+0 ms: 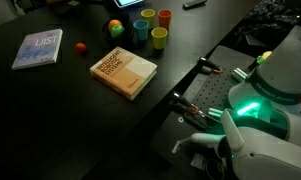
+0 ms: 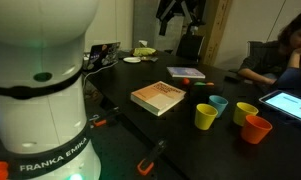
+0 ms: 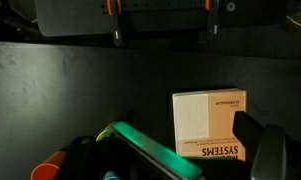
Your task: Open the book and flip the pages
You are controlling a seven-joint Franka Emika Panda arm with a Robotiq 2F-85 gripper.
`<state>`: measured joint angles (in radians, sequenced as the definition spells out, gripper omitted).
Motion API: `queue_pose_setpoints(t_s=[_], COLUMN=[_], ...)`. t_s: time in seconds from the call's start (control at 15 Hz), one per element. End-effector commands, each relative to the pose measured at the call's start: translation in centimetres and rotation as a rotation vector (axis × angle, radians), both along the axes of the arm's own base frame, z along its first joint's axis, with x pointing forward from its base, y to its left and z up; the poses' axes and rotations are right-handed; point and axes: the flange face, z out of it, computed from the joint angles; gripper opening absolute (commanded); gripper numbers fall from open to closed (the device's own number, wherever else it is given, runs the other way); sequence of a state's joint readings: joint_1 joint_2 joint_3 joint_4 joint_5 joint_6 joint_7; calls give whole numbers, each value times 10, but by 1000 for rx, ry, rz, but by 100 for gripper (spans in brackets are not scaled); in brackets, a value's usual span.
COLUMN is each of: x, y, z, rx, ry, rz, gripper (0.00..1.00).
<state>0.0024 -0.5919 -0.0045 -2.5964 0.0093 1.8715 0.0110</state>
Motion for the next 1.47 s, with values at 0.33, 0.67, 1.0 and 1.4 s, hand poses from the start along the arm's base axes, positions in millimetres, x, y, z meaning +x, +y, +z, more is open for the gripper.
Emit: queue_pose_setpoints(t_s=[0.33, 0.67, 1.0, 1.4], x=[-2, 21, 48, 60], y=[5, 11, -5, -11], z=[-57, -125, -187, -246], rx=[-8, -29, 8, 122], ry=[18, -55, -56, -3], rz=[-33, -67, -174, -283], gripper=[100, 100, 100, 100])
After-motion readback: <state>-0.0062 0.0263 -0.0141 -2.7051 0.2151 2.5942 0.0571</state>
